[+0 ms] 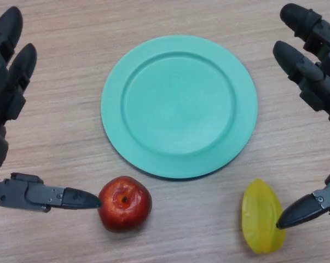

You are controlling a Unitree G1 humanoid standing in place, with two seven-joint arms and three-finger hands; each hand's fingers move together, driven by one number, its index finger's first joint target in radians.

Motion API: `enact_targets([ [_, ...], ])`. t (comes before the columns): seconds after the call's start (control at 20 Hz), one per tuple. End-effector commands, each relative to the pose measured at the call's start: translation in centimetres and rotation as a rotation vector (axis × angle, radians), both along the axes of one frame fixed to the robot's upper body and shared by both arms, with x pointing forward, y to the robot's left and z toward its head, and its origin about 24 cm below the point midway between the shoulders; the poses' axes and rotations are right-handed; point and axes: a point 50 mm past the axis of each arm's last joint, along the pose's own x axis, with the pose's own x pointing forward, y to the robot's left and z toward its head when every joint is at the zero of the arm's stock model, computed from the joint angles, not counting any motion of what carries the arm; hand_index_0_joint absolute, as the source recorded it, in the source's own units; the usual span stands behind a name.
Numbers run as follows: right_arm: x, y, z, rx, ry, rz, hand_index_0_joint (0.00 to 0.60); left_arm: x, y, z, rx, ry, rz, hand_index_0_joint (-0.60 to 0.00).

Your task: Pick up the red apple and place it on the plate

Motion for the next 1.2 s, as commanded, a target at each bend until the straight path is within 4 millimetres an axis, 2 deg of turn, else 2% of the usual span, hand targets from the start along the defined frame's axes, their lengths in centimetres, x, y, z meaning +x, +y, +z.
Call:
enact_targets([
  [0.05,-1.5,-0.3,2.3,0.01,-0.173,-0.001,0.0,-1.5,0.1,2.2,0.061,-0.211,0.007,0.0],
  [0.3,-1.4,0.1,2.3,-0.004,-0.171,0.006,0.0,-1.7,-0.1,1.3,0.132,-0.24,0.006,0.0],
  [0.5,-1.1,0.5,2.2,-0.006,-0.162,0.026,0.0,-1.6,-0.8,-2.3,0.202,-0.228,0.005,0.0],
  [0.55,-0.9,0.6,2.3,0.015,-0.144,0.032,0.0,-1.3,-1.1,-4.0,0.217,-0.206,0.006,0.0],
  [0.75,-0.8,0.7,2.5,0.055,-0.138,0.036,0.0,-0.3,-1.8,-7.8,0.345,-0.16,0.027,0.0],
  [1.05,-0.4,0.1,2.3,0.117,-0.108,0.006,0.0,0.7,-2.5,-11.0,0.412,-0.088,-0.01,0.0],
  [1.1,-0.4,0.1,2.3,0.118,-0.107,0.006,0.0,0.7,-2.6,-11.0,0.413,-0.087,-0.013,-0.05],
  [1.15,-0.5,0.1,2.3,0.12,-0.105,0.004,0.0,0.7,-2.7,-11.1,0.418,-0.083,-0.021,-0.2],
  [1.2,-0.5,0.0,2.3,0.122,-0.104,0.001,0.0,0.7,-2.8,-11.2,0.429,-0.079,-0.025,-0.301],
])
